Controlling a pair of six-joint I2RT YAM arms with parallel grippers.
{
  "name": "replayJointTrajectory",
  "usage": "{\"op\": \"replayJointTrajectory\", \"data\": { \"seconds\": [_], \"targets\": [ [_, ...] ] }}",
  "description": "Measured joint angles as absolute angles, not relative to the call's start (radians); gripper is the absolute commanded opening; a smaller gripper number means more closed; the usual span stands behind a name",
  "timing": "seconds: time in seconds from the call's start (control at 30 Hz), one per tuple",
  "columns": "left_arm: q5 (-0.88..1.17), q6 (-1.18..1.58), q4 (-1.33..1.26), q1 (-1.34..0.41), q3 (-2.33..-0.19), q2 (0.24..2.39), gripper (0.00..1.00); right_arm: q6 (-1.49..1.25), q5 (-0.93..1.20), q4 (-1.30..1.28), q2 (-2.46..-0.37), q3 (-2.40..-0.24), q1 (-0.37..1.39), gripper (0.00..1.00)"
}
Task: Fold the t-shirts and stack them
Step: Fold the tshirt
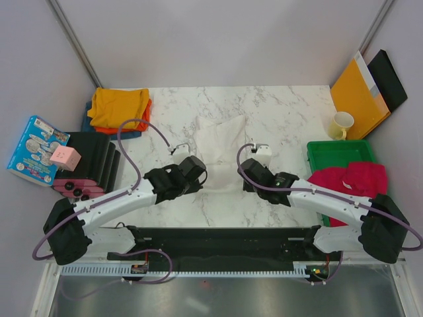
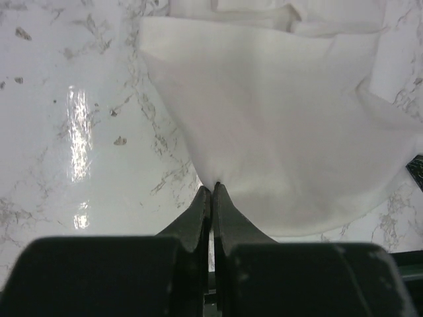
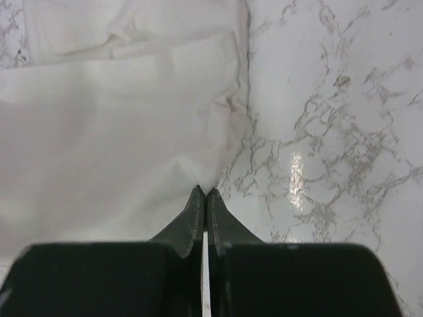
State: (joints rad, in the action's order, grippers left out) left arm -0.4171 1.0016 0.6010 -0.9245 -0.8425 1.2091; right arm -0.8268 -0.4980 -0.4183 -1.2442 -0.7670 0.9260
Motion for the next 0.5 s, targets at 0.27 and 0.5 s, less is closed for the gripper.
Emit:
{"op": "replayJointTrajectory", "data": {
  "seconds": [0.27, 0.5],
  "targets": [
    [-0.462, 0.884, 0.603, -0.836, -1.008, 1.29, 0.02, -0.73, -0.527, -0.407, -1.403, -0.987, 0.82, 0.0],
    [-0.471, 0.762, 0.567, -0.754, -1.156, 1.391, 0.02, -0.657, -0.552, -0.384, -1.512, -1.148, 0.719, 0.0]
  ]
}}
